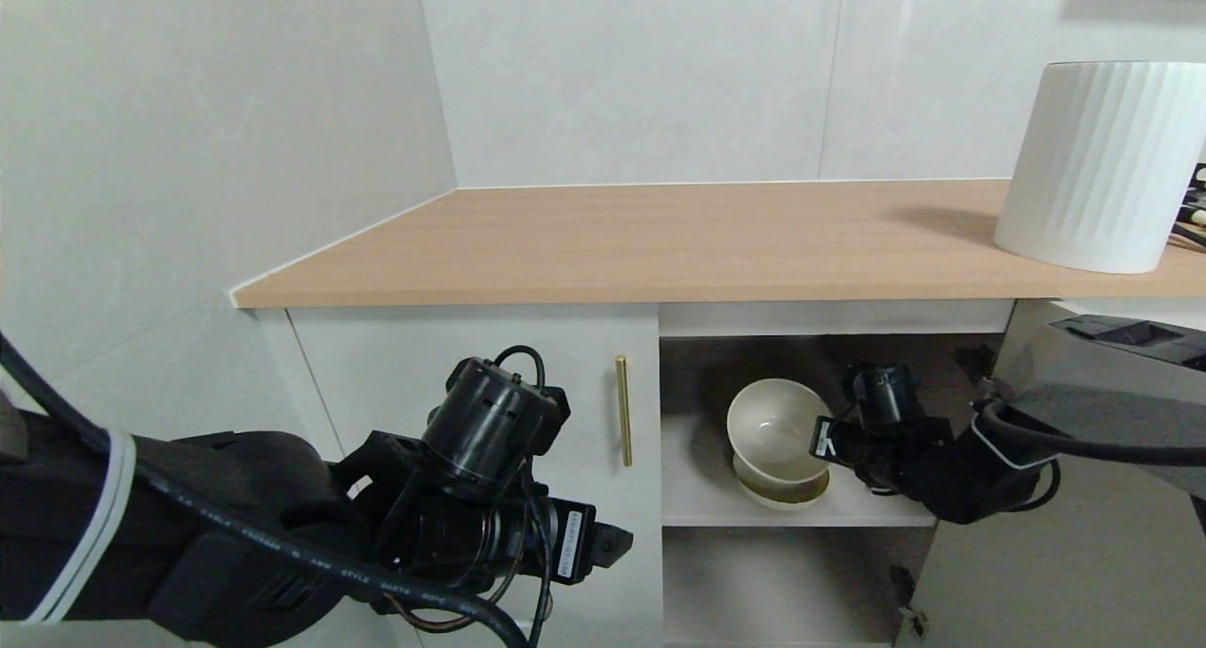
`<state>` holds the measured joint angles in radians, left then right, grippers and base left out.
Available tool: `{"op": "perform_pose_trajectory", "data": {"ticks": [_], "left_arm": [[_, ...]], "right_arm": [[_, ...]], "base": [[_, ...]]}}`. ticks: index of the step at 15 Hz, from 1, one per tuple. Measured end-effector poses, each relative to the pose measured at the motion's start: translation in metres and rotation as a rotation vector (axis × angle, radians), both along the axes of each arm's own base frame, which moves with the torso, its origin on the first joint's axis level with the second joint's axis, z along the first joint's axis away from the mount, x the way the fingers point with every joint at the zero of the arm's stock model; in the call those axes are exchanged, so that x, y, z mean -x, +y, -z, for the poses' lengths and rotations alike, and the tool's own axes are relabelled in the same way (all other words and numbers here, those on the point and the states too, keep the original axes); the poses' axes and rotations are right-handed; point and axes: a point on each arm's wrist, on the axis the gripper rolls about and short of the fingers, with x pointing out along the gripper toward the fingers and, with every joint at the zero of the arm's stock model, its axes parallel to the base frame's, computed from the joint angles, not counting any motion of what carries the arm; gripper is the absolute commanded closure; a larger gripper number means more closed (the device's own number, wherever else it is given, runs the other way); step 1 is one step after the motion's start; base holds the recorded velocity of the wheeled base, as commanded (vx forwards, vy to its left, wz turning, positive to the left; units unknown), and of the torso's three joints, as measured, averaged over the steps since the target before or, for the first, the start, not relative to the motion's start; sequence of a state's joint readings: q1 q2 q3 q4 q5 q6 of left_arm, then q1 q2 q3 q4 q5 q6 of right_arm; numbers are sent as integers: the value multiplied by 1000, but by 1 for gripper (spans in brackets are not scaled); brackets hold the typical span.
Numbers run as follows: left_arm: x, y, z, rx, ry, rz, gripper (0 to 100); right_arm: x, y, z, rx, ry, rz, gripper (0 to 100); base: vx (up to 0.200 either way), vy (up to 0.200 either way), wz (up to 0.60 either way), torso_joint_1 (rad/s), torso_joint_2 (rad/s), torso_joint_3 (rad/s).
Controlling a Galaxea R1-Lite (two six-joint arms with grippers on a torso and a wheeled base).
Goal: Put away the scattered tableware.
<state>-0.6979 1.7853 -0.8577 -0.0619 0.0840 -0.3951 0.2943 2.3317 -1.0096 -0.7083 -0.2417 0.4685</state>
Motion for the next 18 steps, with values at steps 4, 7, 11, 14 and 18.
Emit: {"op": "perform_pose_trajectory", "data": {"ticks": [4,7,11,14,18], "left_arm": [[0,0,0,0,0,0,0],[0,0,0,0,0,0,0],[0,0,0,0,0,0,0],[0,0,0,0,0,0,0],[0,0,0,0,0,0,0]], "right_arm": [[-6,-4,8,8,9,20,100],[-8,-4,13,13,16,21,100],[-8,-4,19,23,31,19,100],[-10,-4,23,26,36,18,100],[-9,-4,26,40,61,26,100]], "base": [[0,0,0,0,0,0],[0,0,0,0,0,0],[0,0,0,0,0,0],[0,0,0,0,0,0],[0,0,0,0,0,0]]}}
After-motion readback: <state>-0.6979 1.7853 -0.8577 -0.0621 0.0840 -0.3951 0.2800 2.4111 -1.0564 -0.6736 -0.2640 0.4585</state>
